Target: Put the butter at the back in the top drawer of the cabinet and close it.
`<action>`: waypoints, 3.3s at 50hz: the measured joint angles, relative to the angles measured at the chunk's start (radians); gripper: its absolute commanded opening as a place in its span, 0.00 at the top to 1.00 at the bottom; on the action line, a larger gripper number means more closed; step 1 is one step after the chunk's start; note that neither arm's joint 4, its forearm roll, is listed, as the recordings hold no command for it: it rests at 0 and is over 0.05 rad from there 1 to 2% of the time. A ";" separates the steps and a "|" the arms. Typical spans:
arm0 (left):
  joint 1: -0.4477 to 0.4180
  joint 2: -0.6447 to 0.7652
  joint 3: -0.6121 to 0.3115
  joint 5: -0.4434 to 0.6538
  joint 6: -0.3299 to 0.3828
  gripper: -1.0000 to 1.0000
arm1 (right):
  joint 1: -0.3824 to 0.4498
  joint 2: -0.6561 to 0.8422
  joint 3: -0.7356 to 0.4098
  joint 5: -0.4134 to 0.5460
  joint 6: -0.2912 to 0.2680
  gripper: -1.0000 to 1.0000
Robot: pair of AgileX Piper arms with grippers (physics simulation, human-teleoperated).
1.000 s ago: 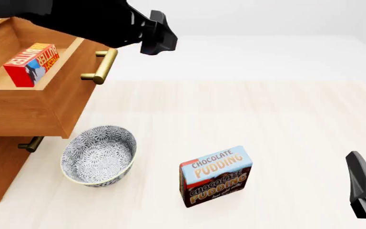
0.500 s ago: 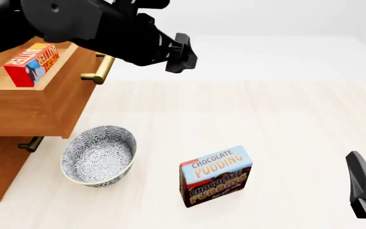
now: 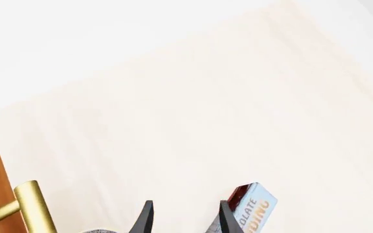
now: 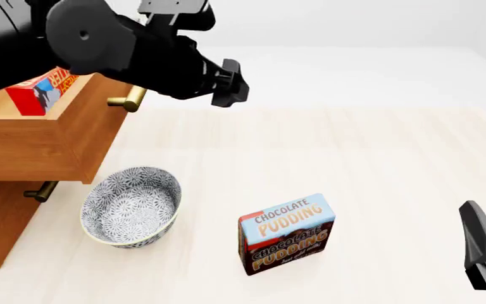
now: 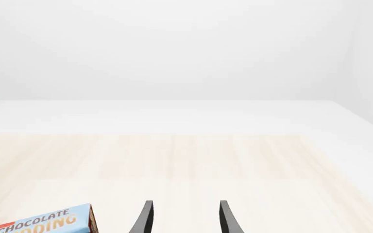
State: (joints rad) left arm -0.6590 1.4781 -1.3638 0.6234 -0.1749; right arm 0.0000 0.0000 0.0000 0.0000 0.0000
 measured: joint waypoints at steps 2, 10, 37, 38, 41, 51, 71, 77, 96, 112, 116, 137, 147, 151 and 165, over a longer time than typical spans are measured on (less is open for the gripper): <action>0.006 -0.001 0.005 -0.003 0.000 0.00 | 0.000 0.000 0.000 0.000 0.000 0.00; 0.032 -0.006 0.027 -0.015 0.007 0.00 | 0.000 0.000 0.000 0.000 0.000 0.00; 0.106 -0.006 0.076 -0.047 0.027 0.00 | 0.000 0.000 0.000 0.000 0.000 0.00; 0.107 -0.006 0.077 -0.048 0.028 0.00 | 0.000 0.000 0.000 0.000 0.000 0.00; 0.111 -0.007 0.079 -0.050 0.031 0.00 | 0.000 0.000 0.000 0.000 0.000 0.00; 0.123 -0.007 0.081 -0.054 0.038 0.00 | 0.000 0.000 0.000 0.000 0.000 0.00; 0.155 -0.019 0.097 -0.062 0.044 0.00 | 0.000 0.000 0.000 0.000 0.000 0.00; 0.166 -0.025 0.105 -0.064 0.045 0.00 | 0.000 0.000 0.000 0.000 0.000 0.00; 0.227 -0.051 0.140 -0.074 0.044 0.00 | 0.000 0.000 0.000 0.000 0.000 0.00; 0.281 -0.064 0.173 -0.087 0.043 0.00 | 0.000 0.000 0.000 0.000 0.000 0.00; 0.290 -0.070 0.180 -0.090 0.044 0.00 | 0.000 0.000 0.000 0.000 0.000 0.00; 0.344 -0.109 0.223 -0.092 0.063 0.00 | 0.000 0.000 0.000 0.000 0.000 0.00; 0.369 -0.119 0.230 -0.090 0.076 0.00 | 0.000 0.000 0.000 0.000 0.000 0.00; 0.382 -0.122 0.234 -0.093 0.082 0.00 | 0.000 0.000 0.000 0.000 0.000 0.00; 0.421 -0.132 0.245 -0.102 0.101 0.00 | 0.000 0.000 0.000 0.000 0.000 0.00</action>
State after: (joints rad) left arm -0.2379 1.3458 -1.1186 0.5217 -0.0744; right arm 0.0000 0.0000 0.0000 0.0000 0.0000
